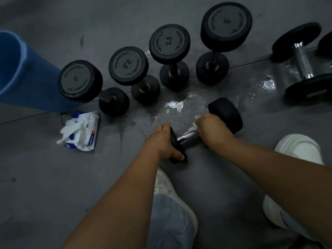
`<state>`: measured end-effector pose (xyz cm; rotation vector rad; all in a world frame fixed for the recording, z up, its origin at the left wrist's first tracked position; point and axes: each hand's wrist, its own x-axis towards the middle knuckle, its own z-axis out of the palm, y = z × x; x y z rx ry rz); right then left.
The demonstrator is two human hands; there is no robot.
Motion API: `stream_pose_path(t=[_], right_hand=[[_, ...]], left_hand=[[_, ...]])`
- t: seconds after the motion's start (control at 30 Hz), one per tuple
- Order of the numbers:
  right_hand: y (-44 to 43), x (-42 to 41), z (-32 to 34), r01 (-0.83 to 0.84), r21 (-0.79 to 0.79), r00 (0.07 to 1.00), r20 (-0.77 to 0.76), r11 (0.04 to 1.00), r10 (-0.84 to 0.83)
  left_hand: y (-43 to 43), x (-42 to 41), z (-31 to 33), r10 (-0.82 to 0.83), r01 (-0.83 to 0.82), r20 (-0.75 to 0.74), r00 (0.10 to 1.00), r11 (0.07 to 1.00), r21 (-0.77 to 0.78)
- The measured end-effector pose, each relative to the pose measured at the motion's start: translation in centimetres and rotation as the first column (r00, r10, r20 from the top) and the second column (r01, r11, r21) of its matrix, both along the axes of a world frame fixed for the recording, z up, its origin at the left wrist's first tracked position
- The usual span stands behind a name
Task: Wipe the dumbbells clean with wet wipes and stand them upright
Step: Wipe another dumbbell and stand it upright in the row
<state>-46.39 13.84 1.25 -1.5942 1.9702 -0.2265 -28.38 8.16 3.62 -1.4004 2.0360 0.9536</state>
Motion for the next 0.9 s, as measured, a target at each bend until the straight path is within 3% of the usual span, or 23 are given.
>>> stream_pose_path(t=[0.1,0.17,0.23,0.37,0.47,0.5,0.6,0.7,0.73,0.83,0.9], right_hand=[[0.4,1.7,0.6,-0.141,0.071,0.990,0.022,0.987,0.140],[0.3,1.5,0.5,-0.085,0.065,0.995,0.056,0.994,0.081],[0.4,1.3,0.0,0.001,0.015,1.000,-0.017,1.000,0.000],[0.3,3.1,0.9,-0.159,0.078,0.987,0.034,0.984,0.157],[0.3,1.9,-0.2,0.015,0.009,1.000,0.006,1.000,-0.015],[0.6,2.0,-0.2,0.002,0.015,1.000,0.015,1.000,-0.002],[1.6,3.0,0.5,-0.224,0.034,0.974,-0.014,0.974,0.224],[1.6,1.6,0.0,-0.044,-0.046,0.998,-0.057,0.998,0.041],[1.8,1.4,-0.2,-0.053,-0.037,0.996,-0.070,0.998,0.051],[1.8,1.9,0.3,-0.293,0.011,0.953,-0.072,0.956,0.293],[1.2,1.2,0.3,-0.418,0.017,0.871,-0.276,0.908,0.406]], left_hand=[[0.2,-0.1,0.1,-0.006,0.006,0.002,1.000,1.000,-0.010],[0.2,-0.1,0.1,-0.003,0.003,-0.001,1.000,1.000,-0.010],[0.2,-0.1,0.1,-0.002,0.002,0.001,1.000,1.000,-0.006],[0.3,-0.1,0.3,-0.011,0.011,0.008,1.000,1.000,-0.014],[0.2,-0.2,0.3,-0.013,0.013,0.009,1.000,1.000,-0.013],[0.1,-0.2,0.3,-0.013,0.014,0.009,1.000,1.000,-0.013],[0.1,-0.2,0.4,-0.009,0.009,0.007,1.000,1.000,-0.006],[-0.2,-0.1,0.3,-0.004,0.004,0.001,1.000,1.000,0.008],[-0.2,-0.1,0.3,-0.003,0.003,0.001,1.000,1.000,0.015],[-0.4,-0.1,0.1,-0.003,0.003,0.001,1.000,0.999,0.032],[-0.7,-0.1,0.0,-0.002,0.003,-0.005,1.000,0.999,0.043]])
